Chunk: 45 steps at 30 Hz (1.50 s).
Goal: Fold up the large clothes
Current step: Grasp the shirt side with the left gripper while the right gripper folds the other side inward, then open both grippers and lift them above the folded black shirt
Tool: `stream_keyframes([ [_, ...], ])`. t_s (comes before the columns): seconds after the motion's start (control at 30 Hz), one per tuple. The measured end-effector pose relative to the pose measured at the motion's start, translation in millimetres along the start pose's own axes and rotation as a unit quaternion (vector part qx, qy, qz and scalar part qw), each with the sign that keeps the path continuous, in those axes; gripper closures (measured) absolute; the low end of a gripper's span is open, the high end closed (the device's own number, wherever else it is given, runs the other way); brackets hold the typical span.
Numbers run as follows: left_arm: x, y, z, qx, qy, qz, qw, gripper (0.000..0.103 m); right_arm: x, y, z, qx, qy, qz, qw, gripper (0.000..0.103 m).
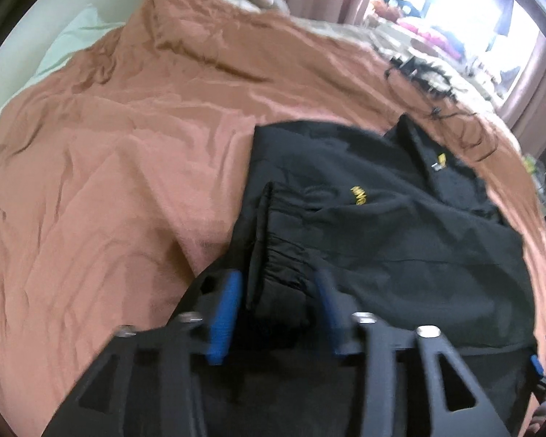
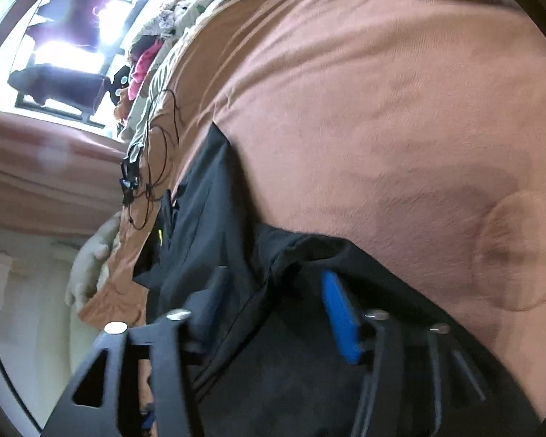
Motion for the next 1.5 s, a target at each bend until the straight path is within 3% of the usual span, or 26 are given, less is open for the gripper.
stream_keyframes([
  [0.1, -6, 5, -28, -0.011, 0.031, 0.015, 0.9994, 0.041, -6, -1, -15, 0.003, 0.0, -0.016, 1.0, 0.041],
  [0.47, -61, 12, -124, -0.053, 0.071, 0.02, 0.9959, 0.041, -41, -6, -88, -0.017, 0.054, -0.082, 0.995, 0.04],
  [0.67, -100, 8, -169, -0.073, 0.07, 0.02, 0.9947, 0.04, -79, 11, -141, -0.012, 0.077, -0.108, 0.991, 0.04],
  [0.97, -149, -12, -241, -0.073, 0.075, 0.043, 0.9936, 0.04, -116, 40, -228, 0.017, 0.091, -0.155, 0.983, 0.037],
  [1.1, -169, -24, -267, -0.078, 0.088, 0.038, 0.9923, 0.03, -129, 53, -265, 0.019, 0.1, -0.184, 0.978, 0.036],
  [1.27, -193, -35, -294, -0.085, 0.104, 0.032, 0.9904, 0.01, -144, 70, -302, 0.02, 0.12, -0.212, 0.97, 0.003],
  [1.33, -205, -39, -303, -0.089, 0.113, 0.032, 0.9891, 0.003, -151, 77, -309, 0.023, 0.115, -0.221, 0.968, 0.0],
  [1.5, -231, -52, -317, -0.094, 0.111, 0.027, 0.989, 0.001, -168, 112, -320, 0.022, 0.105, -0.23, 0.967, 0.0],
])
Point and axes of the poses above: each gripper's, at about its wrist camera, not at the fingertips, and z roughly the way its jaws point, y to its right, x to its top, the point moved 2 cm from there along z, roughly the way its jaws point, and after that the axes turned 9 degrees about -x, right-handed, at the moved point
